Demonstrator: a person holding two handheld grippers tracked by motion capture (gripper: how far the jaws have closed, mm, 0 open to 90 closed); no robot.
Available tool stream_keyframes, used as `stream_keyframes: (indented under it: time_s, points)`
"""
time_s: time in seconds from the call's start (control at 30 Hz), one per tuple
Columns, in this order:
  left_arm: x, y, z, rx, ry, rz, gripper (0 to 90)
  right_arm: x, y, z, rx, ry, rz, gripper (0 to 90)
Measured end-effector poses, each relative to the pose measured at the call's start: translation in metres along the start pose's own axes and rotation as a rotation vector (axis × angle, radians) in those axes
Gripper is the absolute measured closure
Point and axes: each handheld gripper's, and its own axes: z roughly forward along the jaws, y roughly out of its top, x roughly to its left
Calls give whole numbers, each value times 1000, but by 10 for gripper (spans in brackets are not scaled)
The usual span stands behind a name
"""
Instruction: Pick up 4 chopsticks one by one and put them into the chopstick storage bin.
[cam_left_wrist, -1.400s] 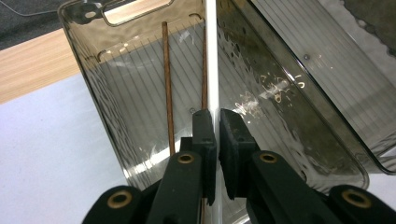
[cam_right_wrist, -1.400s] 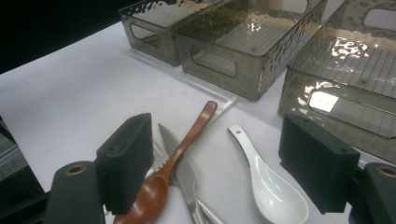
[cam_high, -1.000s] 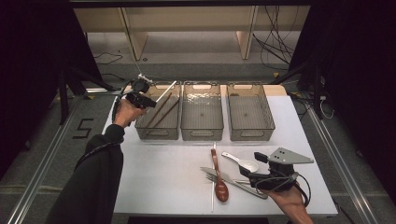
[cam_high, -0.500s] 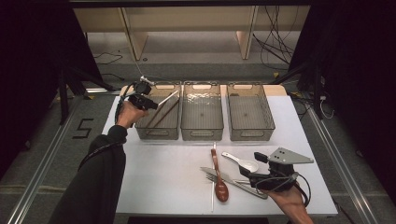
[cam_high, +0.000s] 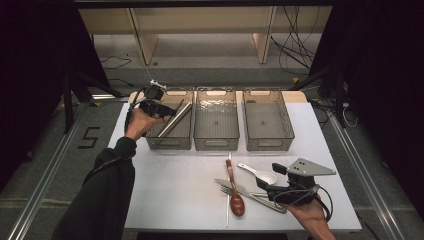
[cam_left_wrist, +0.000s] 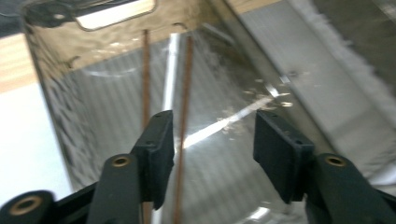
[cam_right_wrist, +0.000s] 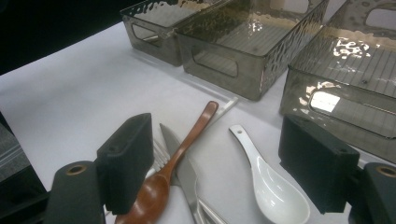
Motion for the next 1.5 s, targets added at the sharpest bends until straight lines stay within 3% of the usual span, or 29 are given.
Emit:
stream_keyframes:
  time_s: [0.1, 0.2, 0.33, 0.43, 0.57, 0.87, 1.23, 1.5]
  points:
    - [-11, -4, -9, -2, -13, -2, 361, 0, 0, 0, 0, 0, -1, 273]
    - [-22, -10, -19, -17, -40, -22, 336, 0, 0, 0, 0, -3, -2, 273]
    - [-38, -23, -29, -19, -56, -14, 309, 0, 0, 0, 1, -4, 0, 273]
    - [-51, -35, -32, -12, -73, 9, 297, 0, 0, 0, 2, -4, 0, 272]
    - [-68, -48, -33, 12, -52, 60, 275, 1, 0, 0, 3, -4, -3, 273]
    - [-105, -82, -41, -6, -106, 66, 238, 1, 0, 1, 7, -3, -6, 272]
    - [-150, -119, -33, 55, -137, 125, 187, 2, 1, 1, 7, -6, -11, 273]
    - [-171, -129, -24, 96, -180, 142, 159, 2, 0, 1, 8, -5, -10, 273]
